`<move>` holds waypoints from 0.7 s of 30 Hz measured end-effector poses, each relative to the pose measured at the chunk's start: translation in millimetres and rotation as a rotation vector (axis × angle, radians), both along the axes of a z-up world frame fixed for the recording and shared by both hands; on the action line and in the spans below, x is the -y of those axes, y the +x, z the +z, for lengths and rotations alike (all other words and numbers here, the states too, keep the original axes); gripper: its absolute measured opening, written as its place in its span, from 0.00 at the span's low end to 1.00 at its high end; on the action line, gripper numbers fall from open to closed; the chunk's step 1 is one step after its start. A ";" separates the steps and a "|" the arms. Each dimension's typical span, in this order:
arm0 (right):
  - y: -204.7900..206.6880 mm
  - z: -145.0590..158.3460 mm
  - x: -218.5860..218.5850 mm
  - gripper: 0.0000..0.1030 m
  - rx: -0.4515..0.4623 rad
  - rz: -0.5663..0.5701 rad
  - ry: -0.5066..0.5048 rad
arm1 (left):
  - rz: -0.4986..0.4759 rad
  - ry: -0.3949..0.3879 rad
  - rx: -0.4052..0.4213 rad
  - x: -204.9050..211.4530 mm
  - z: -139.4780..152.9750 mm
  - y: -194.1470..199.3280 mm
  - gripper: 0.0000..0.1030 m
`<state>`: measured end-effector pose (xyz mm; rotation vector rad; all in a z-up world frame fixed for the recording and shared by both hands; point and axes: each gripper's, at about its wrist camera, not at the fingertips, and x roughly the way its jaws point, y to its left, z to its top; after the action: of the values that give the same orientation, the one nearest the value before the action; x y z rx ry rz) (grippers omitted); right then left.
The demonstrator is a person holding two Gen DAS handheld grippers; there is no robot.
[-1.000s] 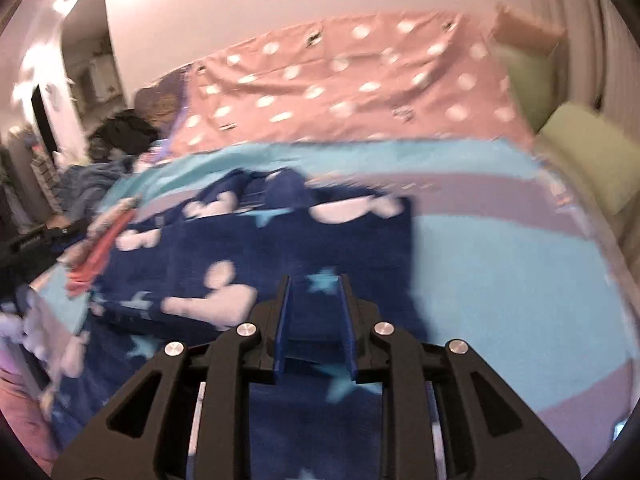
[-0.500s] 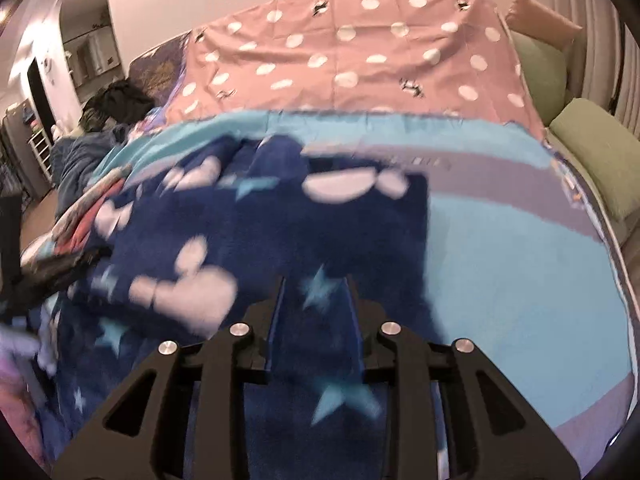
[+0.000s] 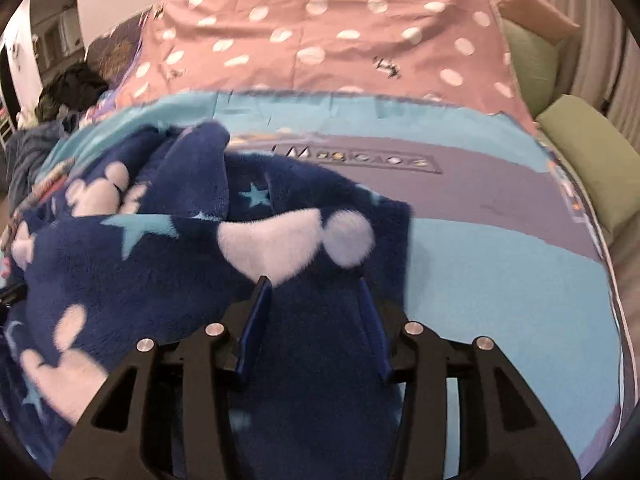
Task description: Fold small clothes
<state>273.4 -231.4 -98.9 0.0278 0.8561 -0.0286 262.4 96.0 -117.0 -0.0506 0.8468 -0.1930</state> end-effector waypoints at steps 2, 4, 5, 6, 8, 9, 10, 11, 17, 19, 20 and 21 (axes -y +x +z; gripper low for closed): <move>-27.6 15.6 3.0 0.44 0.048 -0.009 0.023 | 0.000 -0.005 0.004 0.3 2.0 -1.1 0.19; -74.4 31.3 4.3 0.44 0.109 0.026 0.056 | -0.005 -0.024 0.017 -0.2 6.0 -3.1 0.24; -102.7 36.5 2.2 0.44 0.127 0.047 0.048 | -0.008 -0.030 0.022 0.2 7.3 -3.9 0.27; -122.1 37.8 1.2 0.44 0.135 0.062 0.035 | -0.014 -0.040 0.029 1.3 9.6 -5.5 0.31; -165.0 39.8 -2.3 0.45 0.149 0.081 0.007 | -0.023 -0.048 0.044 4.9 14.5 -9.3 0.33; -188.3 39.0 -0.8 0.47 0.155 0.078 0.009 | -0.031 -0.049 0.059 7.9 19.5 -12.2 0.33; -205.7 37.3 2.5 0.51 0.155 0.062 0.030 | -0.040 -0.058 0.077 10.7 25.4 -15.1 0.35; -223.2 34.7 9.3 0.64 0.147 0.034 0.075 | -0.050 -0.074 0.091 13.2 31.5 -18.3 0.36; -294.6 21.3 49.0 0.69 0.095 -0.149 0.290 | -0.153 -0.164 0.132 22.8 63.4 -63.4 0.53; -303.9 23.5 48.2 0.69 0.094 -0.144 0.286 | -0.164 -0.142 0.136 16.6 66.4 -89.9 0.54; -307.7 25.3 45.3 0.69 0.098 -0.127 0.292 | -0.172 -0.140 0.133 12.4 65.4 -103.3 0.55; -312.0 28.7 39.4 0.69 0.107 -0.093 0.303 | -0.188 -0.142 0.126 5.9 63.2 -120.8 0.55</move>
<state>-38.6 -270.8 -70.2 0.3508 0.7456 0.0160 141.7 90.1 -53.8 -0.0904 0.7106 -0.4289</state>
